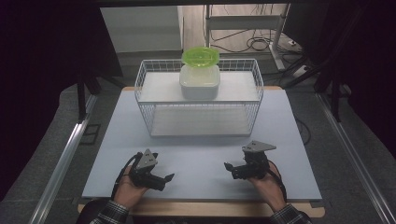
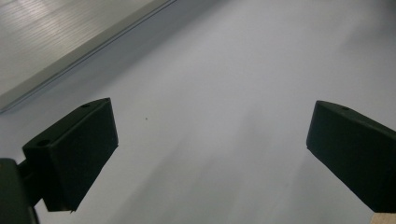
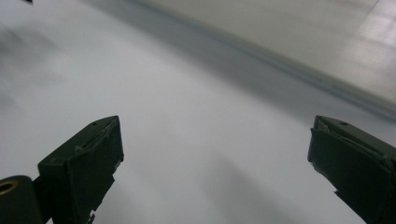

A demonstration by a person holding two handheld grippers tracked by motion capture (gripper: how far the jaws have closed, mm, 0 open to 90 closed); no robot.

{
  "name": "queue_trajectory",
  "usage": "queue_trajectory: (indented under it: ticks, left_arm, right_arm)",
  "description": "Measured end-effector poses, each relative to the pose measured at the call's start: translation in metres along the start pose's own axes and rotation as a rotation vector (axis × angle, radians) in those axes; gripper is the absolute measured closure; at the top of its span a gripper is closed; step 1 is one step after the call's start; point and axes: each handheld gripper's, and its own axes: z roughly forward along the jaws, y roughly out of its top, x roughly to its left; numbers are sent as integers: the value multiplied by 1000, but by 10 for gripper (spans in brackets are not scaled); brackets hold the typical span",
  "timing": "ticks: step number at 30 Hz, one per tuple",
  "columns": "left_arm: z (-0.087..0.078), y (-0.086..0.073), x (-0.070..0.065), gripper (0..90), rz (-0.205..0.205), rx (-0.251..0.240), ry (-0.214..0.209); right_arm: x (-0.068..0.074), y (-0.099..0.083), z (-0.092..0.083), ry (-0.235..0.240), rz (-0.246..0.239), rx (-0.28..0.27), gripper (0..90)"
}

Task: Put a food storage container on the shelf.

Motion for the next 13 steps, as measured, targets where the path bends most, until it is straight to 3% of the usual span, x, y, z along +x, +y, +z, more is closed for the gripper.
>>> queue_trajectory:
  ticks: [6,13]
  left_arm:
    - [1,0,-2,15,18,5,10]
    - [-2,0,-2,12,23,-2,19]
  right_arm:
    - [3,-8,7,-15,-46,78,38]
    - [3,-7,7,-54,-113,105,39]
